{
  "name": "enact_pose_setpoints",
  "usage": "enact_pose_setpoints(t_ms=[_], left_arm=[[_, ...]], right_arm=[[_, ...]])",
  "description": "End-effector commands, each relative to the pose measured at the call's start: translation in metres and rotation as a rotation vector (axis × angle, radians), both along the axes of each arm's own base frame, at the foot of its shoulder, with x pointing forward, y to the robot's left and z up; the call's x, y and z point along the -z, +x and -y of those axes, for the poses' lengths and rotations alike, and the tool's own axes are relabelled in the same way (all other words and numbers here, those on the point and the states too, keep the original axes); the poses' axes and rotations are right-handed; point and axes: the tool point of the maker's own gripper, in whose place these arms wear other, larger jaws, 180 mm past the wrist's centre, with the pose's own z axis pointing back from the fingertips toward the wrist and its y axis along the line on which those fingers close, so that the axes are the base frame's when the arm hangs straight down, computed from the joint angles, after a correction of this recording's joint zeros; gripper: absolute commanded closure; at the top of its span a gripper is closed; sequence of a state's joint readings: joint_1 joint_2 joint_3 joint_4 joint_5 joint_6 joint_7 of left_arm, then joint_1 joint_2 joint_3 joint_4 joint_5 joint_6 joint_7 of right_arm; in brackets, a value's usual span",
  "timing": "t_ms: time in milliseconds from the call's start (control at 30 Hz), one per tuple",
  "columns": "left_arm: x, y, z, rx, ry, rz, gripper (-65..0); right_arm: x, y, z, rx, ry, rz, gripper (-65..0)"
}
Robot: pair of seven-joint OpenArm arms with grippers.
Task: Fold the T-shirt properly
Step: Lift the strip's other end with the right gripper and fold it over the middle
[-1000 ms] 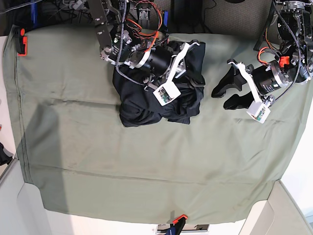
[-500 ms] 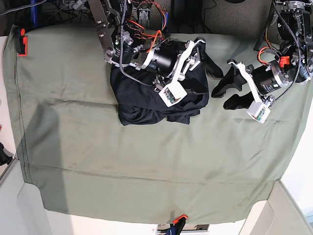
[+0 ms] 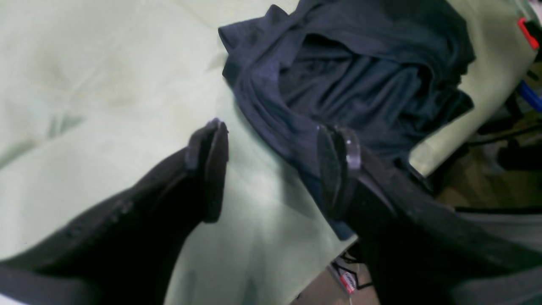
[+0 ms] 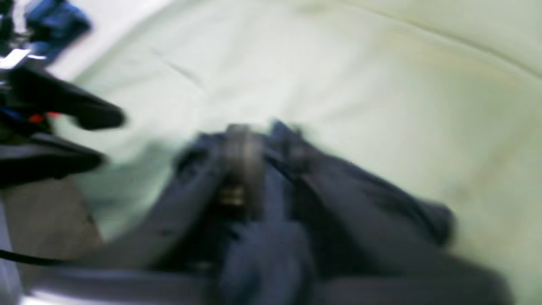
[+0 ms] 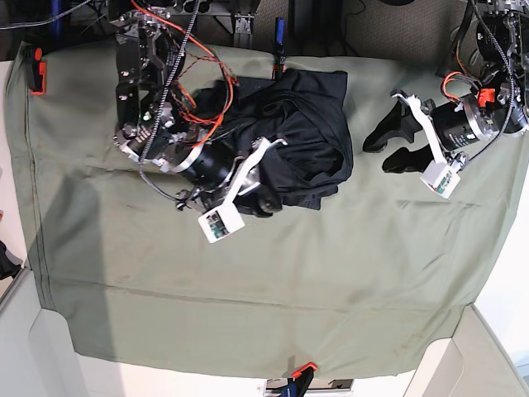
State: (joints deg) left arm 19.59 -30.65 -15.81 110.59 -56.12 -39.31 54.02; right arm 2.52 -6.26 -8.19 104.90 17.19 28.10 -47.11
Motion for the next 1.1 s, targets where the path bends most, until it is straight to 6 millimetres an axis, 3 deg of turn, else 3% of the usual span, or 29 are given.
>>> enact_pose_setpoints(t_ms=[0,133,267,433,667,867,1067], left_arm=[[-0.011,0.002,0.001,0.018,-0.009,0.037,-36.1],[-0.007,-0.007,0.005,0.022,-0.038,0.004,-36.1],[-0.005,-0.011,0.005,0.024,-0.044,-0.008,-36.1],[-0.006,-0.011,0.006,0.025,-0.051,-0.008,-36.1],[-0.005,-0.012,0.006,0.027,-0.051,-0.016,-36.1],[-0.005,-0.015,-0.001,0.005,-0.051,-0.023,-36.1],[-0.012,-0.016,-0.019,-0.048,-0.055,-0.016,-36.1]], right_arm=[[-0.012,0.005,0.004,0.002,0.027,0.033,0.0],[0.007,-0.004,0.030,0.014,-0.003,-0.010,0.0],[0.032,-0.037,0.026,-0.055,-0.023,-0.081,0.0],[0.040,-0.076,-0.016,-0.199,0.000,-0.107,0.0],[0.059,-0.104,-0.068,-0.365,-0.018,-0.103,0.0],[0.070,-0.102,-0.108,-0.437,-0.011,-0.121,0.0],[0.041,-0.102,-0.152,-0.505,0.069,-0.088,0.0]])
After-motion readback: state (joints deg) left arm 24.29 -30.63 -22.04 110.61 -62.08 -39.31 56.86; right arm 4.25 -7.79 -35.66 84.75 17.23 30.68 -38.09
